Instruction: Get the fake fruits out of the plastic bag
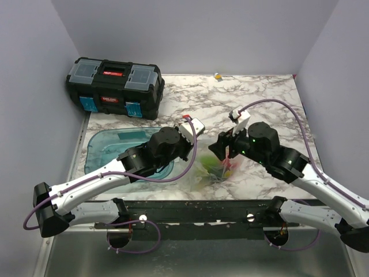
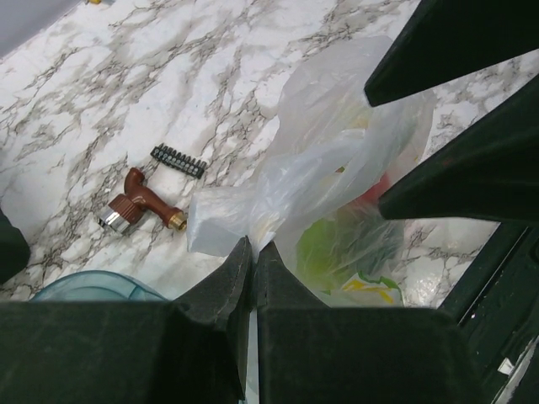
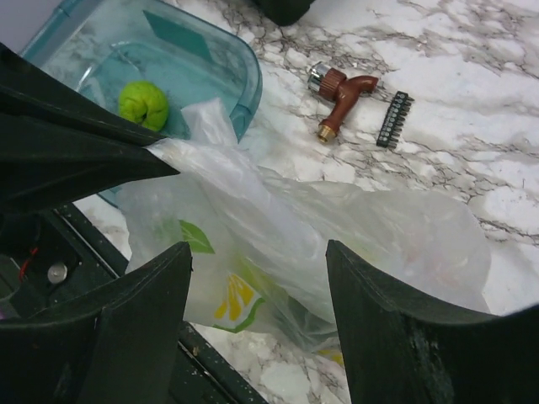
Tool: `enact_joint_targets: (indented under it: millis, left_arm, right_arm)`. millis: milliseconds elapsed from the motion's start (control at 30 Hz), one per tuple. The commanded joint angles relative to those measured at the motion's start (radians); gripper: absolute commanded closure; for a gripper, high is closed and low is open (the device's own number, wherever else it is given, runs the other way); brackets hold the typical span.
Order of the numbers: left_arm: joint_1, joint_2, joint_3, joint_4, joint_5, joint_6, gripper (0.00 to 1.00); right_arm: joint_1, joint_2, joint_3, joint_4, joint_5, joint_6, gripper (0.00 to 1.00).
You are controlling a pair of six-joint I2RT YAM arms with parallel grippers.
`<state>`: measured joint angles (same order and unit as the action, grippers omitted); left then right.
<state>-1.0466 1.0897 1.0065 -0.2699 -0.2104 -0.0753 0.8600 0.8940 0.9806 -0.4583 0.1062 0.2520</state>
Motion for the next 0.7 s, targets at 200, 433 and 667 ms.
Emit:
enact_joint_targets:
  millis: [200,433,667]
  left_arm:
    - [0.005,-0.028,-0.012,0.014,-0.032,-0.001,1.0]
    - [0.005,-0.056,-0.029,0.032,-0.085,-0.007,1.0]
    - [0.005,-0.105,-0.062,0.068,-0.12,-0.012,1.0]
  right_arm:
    - [0.024,0.081,-0.063,0.148,0.148,-0.103,0.32]
    - [0.037,0.081,-0.095,0.077,0.589,0.056,0.52]
    - [0.036,-0.068,-0.189,0.042,0.718,0.244,0.91]
